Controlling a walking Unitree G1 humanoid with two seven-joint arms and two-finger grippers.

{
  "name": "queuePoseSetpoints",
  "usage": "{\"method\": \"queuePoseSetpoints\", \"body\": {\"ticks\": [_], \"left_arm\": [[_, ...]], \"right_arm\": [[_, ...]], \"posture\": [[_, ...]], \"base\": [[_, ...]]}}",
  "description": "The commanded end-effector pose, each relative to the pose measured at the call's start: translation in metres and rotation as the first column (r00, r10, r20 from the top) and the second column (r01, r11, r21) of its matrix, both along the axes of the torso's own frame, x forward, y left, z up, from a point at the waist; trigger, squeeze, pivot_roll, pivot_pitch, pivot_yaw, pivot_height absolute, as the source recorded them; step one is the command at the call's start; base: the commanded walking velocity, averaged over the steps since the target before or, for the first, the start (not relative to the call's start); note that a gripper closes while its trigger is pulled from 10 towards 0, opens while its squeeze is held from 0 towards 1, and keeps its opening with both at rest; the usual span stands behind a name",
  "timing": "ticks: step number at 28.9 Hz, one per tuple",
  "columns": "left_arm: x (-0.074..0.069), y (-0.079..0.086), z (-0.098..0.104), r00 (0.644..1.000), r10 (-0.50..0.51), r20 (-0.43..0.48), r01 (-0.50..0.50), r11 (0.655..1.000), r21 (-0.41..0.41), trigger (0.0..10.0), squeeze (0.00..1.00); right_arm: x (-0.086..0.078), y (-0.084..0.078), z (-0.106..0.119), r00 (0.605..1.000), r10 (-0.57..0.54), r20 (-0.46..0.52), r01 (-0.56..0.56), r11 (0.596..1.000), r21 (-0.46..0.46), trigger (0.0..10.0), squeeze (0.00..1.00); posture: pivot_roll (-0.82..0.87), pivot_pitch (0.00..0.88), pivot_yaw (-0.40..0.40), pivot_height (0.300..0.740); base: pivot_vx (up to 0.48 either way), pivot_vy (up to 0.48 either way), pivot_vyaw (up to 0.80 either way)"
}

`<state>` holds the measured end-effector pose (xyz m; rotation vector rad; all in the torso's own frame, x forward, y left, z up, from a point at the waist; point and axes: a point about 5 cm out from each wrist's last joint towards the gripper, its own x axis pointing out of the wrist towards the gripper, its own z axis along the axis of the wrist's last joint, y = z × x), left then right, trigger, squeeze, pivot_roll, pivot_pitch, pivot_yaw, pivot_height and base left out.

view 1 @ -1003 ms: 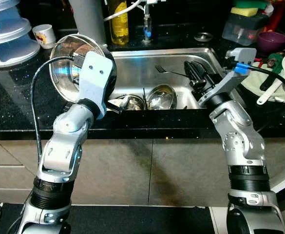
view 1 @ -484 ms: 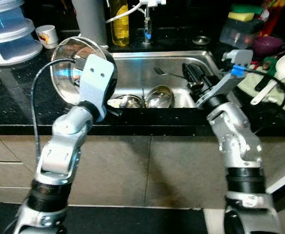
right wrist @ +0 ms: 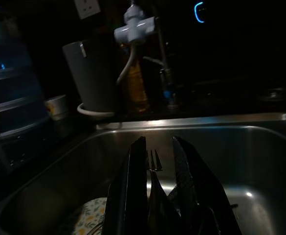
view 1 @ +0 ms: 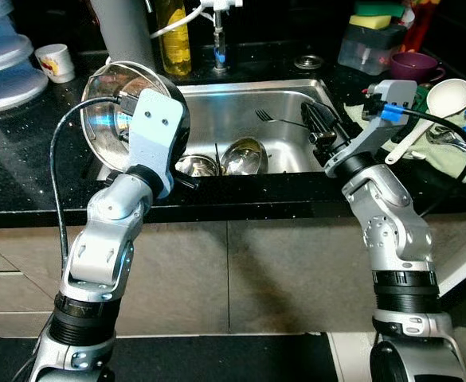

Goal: Kitchen organization

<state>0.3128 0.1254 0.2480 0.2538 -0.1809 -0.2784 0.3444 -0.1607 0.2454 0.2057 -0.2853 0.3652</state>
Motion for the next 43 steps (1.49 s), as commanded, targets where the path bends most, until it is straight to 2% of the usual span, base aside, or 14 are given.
{"method": "queuePoseSetpoints", "body": {"ticks": [1, 6, 9, 15, 21, 22, 23, 24, 25, 32, 33, 35, 36, 43], "left_arm": [[0.0, 0.004, 0.001, 1.0, 0.02, 0.011, -0.02, 1.0, 0.015, 10.0, 0.0], [0.006, 0.014, -0.002, 0.999, 0.051, 0.017, -0.052, 0.997, 0.059, 10.0, 0.0], [0.019, 0.027, -0.015, 0.996, 0.087, -0.035, -0.086, 0.996, 0.011, 10.0, 0.0], [0.029, 0.03, -0.019, 0.995, 0.091, -0.04, -0.091, 0.996, -0.007, 10.0, 0.0], [0.034, 0.024, -0.004, 0.998, 0.06, 0.014, -0.059, 0.998, -0.037, 10.0, 0.0], [0.033, 0.022, 0.0, 0.998, 0.051, 0.027, -0.05, 0.998, -0.048, 10.0, 0.0], [0.032, 0.022, 0.004, 0.998, 0.046, 0.04, -0.044, 0.998, -0.055, 10.0, 0.0], [0.032, 0.022, 0.004, 0.998, 0.046, 0.04, -0.044, 0.998, -0.055, 10.0, 0.0], [0.032, 0.021, 0.007, 0.998, 0.042, 0.052, -0.039, 0.998, -0.058, 10.0, 0.0], [0.033, 0.018, 0.016, 0.996, 0.023, 0.086, -0.017, 0.997, -0.072, 10.0, 0.0], [0.034, 0.018, 0.016, 0.996, 0.023, 0.087, -0.017, 0.997, -0.07, 10.0, 0.0], [0.035, 0.018, 0.016, 0.996, 0.024, 0.087, -0.018, 0.997, -0.069, 10.0, 0.0], [0.035, 0.019, 0.017, 0.995, 0.027, 0.095, -0.019, 0.997, -0.081, 10.0, 0.0], [0.03, 0.021, 0.029, 0.991, 0.014, 0.134, -0.002, 0.996, -0.093, 10.0, 0.0]], "right_arm": [[0.0, 0.005, -0.001, 1.0, 0.008, -0.009, -0.008, 1.0, -0.018, 10.0, 0.0], [0.009, 0.004, -0.015, 0.991, -0.104, -0.087, 0.094, 0.989, -0.115, 10.0, 0.0], [0.015, 0.0, -0.023, 0.973, -0.193, -0.13, 0.166, 0.968, -0.189, 10.0, 0.0], [0.014, -0.002, -0.025, 0.966, -0.221, -0.136, 0.185, 0.953, -0.238, 10.0, 0.0], [0.009, 0.002, -0.019, 0.97, -0.208, -0.125, 0.175, 0.956, -0.235, 10.0, 0.0], [0.009, 0.007, -0.018, 0.974, -0.192, -0.123, 0.161, 0.96, -0.228, 10.0, 0.14], [0.008, 0.011, -0.017, 0.977, -0.177, -0.12, 0.147, 0.964, -0.224, 10.0, 0.88], [0.008, 0.011, -0.017, 0.977, -0.177, -0.12, 0.147, 0.964, -0.224, 10.0, 0.88], [0.008, 0.014, -0.016, 0.979, -0.166, -0.119, 0.137, 0.966, -0.22, 10.0, 1.0], [0.007, 0.024, -0.011, 0.982, -0.142, -0.123, 0.119, 0.977, -0.175, 10.0, 0.96], [0.006, 0.024, -0.01, 0.982, -0.139, -0.126, 0.12, 0.981, -0.15, 10.0, 0.46], [0.006, 0.024, -0.01, 0.982, -0.139, -0.127, 0.121, 0.982, -0.144, 10.0, 0.46], [0.003, 0.021, -0.008, 0.983, -0.128, -0.128, 0.118, 0.99, -0.084, 10.0, 0.0], [-0.01, 0.016, -0.002, 0.995, -0.055, -0.083, 0.06, 0.997, 0.057, 10.0, 0.0]], "posture": [[0.01, 0.0, 0.012, 0.736], [0.01, 0.0, 0.005, 0.736], [0.02, 0.0, -0.004, 0.736], [-0.01, 0.0, -0.017, 0.736], [-0.02, 0.015, -0.028, 0.736], [-0.02, 0.023, -0.029, 0.736], [-0.02, 0.032, -0.034, 0.736], [-0.02, 0.032, -0.034, 0.736], [-0.02, 0.041, -0.035, 0.736], [-0.02, 0.077, -0.034, 0.736], [-0.02, 0.08, -0.032, 0.736], [-0.02, 0.08, -0.032, 0.736], [-0.02, 0.088, -0.029, 0.736], [-0.01, 0.096, -0.01, 0.736]], "base": [[0.0, 0.0, 0.0], [0.0, 0.0, 0.0], [0.0, 0.0, 0.0], [0.0, 0.0, 0.0], [0.0, 0.0, 0.0], [0.0, 0.0, 0.0], [0.0, 0.0, 0.0], [0.0, 0.0, 0.0], [0.0, 0.0, 0.0], [0.0, 0.0, 0.0], [0.0, 0.0, 0.0], [0.0, 0.0, 0.0], [0.0, 0.0, 0.0], [0.036, 0.0, 0.0]]}}
